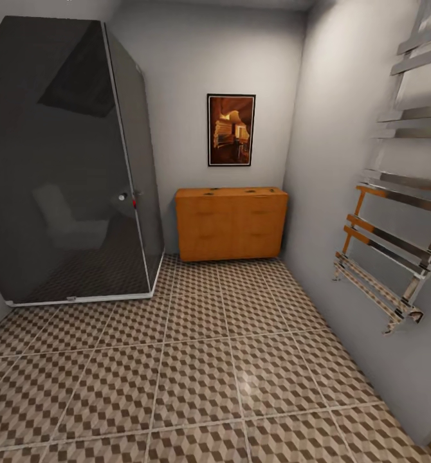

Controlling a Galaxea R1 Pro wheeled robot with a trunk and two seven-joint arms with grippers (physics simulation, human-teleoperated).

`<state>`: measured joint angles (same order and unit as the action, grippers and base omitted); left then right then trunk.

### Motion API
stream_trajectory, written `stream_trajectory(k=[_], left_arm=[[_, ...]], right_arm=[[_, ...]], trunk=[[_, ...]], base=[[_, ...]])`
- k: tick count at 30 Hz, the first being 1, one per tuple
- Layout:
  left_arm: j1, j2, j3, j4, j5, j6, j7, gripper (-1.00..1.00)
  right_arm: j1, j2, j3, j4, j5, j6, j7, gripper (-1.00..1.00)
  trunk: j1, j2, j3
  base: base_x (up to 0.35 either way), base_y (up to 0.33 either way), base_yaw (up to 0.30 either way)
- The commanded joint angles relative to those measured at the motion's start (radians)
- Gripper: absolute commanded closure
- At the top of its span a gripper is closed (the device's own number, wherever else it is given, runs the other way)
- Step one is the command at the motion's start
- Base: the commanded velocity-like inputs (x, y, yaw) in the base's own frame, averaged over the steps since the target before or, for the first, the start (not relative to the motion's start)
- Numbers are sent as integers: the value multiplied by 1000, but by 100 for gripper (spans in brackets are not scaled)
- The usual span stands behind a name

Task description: Take the four mousetraps from the cabinet in the bathroom and place them on the bathroom floor. Make sure all four end up on the same floor surface, and ensure that at least two of them are either under or directly next to the same bathroom sink.

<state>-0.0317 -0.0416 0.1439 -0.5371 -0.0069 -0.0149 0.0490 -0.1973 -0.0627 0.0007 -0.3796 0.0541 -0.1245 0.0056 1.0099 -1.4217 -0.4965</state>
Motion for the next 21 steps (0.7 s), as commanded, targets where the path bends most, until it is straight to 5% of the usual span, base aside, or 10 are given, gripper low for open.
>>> stream_trajectory(k=[1, 21], left_arm=[[0, -1, 4, 0, -1, -2, 0, -100], [0, -1, 4, 0, 0, -1, 2, -100]], right_arm=[[-1, 0, 0, 1, 6, -3, 1, -100], [-1, 0, 1, 1, 6, -3, 1, -100]], trunk=[[-4, 7, 2], [-81, 147, 65]], base=[[2, 0, 0], [0, 0, 0]])
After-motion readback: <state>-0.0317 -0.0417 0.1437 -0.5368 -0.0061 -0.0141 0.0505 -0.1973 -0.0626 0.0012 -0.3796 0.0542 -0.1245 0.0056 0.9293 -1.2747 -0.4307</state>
